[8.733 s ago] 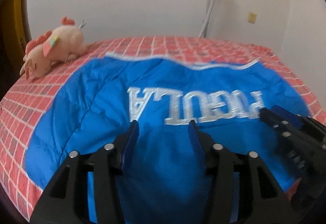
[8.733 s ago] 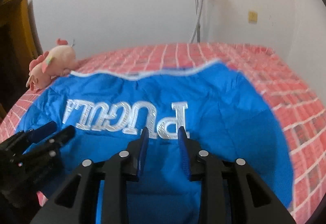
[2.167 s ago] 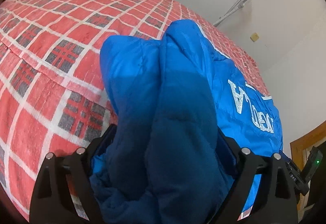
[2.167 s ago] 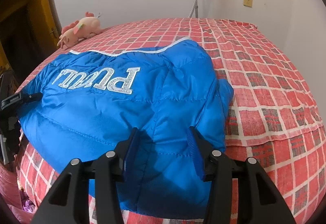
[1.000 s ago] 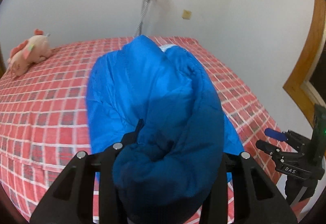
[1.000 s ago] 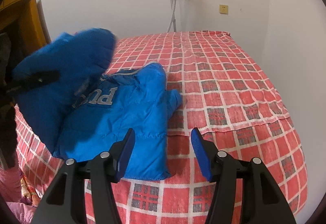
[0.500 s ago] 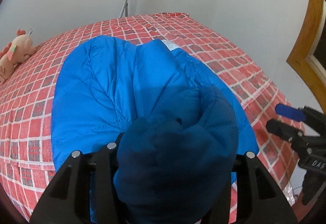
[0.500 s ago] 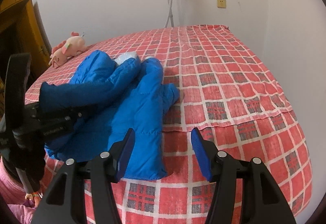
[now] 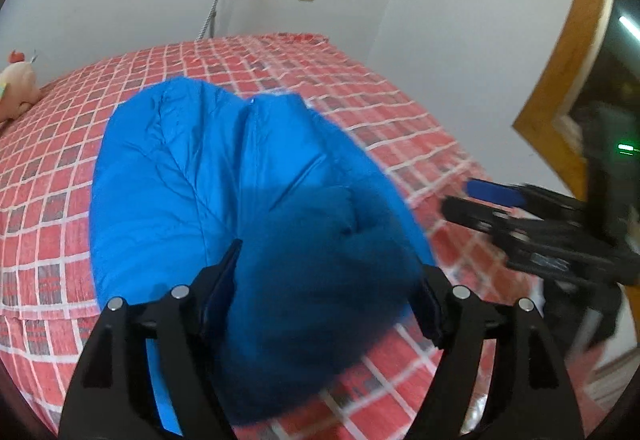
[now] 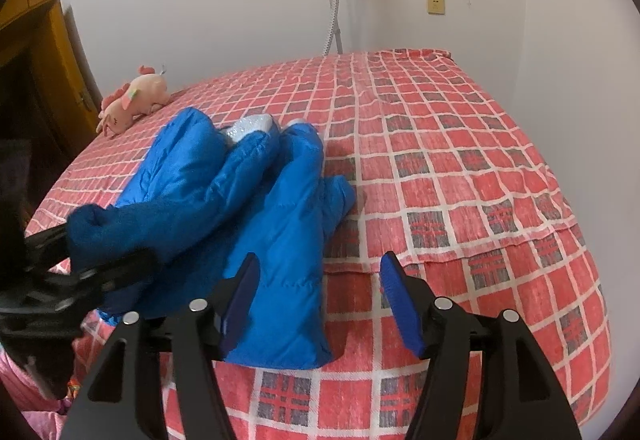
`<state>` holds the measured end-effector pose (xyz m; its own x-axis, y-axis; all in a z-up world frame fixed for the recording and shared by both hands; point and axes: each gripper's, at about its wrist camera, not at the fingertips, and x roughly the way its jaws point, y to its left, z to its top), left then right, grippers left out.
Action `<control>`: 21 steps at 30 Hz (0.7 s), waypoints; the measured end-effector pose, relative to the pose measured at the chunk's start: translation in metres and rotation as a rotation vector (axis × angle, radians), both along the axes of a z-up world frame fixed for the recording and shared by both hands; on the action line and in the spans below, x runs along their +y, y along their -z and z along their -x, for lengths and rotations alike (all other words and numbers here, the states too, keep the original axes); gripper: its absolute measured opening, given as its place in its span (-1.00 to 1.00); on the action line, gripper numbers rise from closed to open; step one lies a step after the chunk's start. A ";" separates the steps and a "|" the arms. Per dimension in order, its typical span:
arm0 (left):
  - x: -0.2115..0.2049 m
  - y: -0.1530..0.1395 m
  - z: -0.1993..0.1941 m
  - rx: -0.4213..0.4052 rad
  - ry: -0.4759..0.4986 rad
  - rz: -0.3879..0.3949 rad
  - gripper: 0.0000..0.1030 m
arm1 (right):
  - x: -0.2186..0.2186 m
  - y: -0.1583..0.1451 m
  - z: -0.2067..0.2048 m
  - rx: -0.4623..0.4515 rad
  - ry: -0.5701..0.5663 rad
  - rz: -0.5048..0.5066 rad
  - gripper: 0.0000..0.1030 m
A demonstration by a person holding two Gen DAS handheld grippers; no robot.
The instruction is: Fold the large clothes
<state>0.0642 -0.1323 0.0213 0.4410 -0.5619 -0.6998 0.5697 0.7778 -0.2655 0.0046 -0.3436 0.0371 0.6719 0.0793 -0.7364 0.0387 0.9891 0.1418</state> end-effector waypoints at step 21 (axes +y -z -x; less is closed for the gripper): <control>0.096 0.007 -0.088 -0.023 -0.354 -0.099 0.47 | 0.033 -0.006 -0.091 0.272 -0.124 -0.301 0.60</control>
<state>0.1518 -0.0364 0.0145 0.6121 -0.3017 -0.7310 0.2652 0.9492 -0.1696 0.0956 -0.3106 0.0433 0.4282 0.3863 -0.8169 -0.0024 0.9045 0.4265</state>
